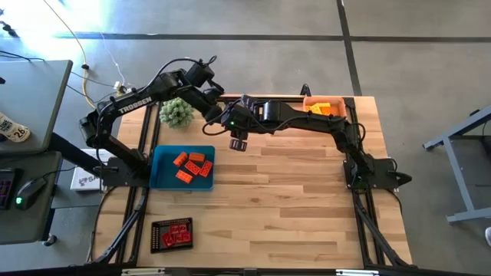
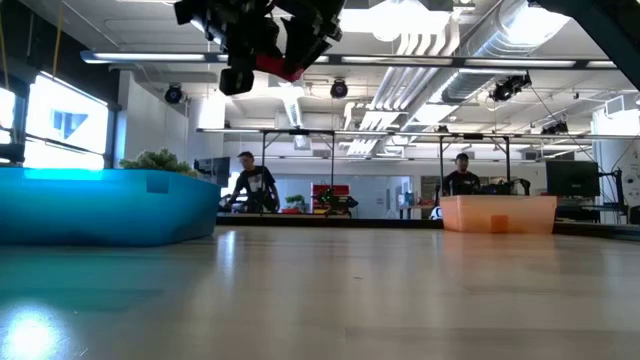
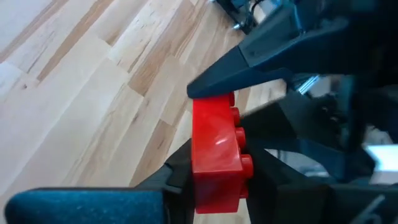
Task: Sort & place blocks by color
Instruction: Put the red game piece into the black bin
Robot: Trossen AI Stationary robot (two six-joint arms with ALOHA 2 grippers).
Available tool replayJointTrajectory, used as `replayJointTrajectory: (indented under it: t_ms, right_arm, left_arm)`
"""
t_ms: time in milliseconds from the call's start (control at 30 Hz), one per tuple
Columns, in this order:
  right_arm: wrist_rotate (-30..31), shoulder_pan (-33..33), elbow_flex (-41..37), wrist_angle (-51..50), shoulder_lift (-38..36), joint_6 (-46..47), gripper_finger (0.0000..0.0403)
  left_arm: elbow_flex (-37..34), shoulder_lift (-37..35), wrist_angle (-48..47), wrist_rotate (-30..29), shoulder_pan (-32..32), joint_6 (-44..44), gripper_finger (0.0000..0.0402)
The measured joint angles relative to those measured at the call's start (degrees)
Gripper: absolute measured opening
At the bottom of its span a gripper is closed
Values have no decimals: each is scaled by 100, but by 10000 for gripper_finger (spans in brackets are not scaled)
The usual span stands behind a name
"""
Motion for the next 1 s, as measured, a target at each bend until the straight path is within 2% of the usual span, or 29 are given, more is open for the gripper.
replayJointTrajectory:
  t_ms: [133,233,367,533,900,1000]
  right_arm:
    - [-186,19,0,54,-1,-3,227]
    - [-295,41,-4,-47,2,115,250]
    - [-377,86,4,-282,-2,461,256]
    - [-401,170,4,-506,0,988,258]
    - [-404,362,4,-549,0,1617,259]
    - [-404,403,4,-552,0,1735,259]
  left_arm:
    - [0,-2,-202,-308,-160,308,71]
    - [0,-14,-557,-747,-257,504,69]
    - [-2,-111,-1059,-1371,-377,767,71]
    - [-2,-412,-1593,-1861,-586,931,69]
    - [-4,-1193,-2484,-1853,-1432,913,69]
    - [-252,-1491,-2517,-1831,-1734,733,70]
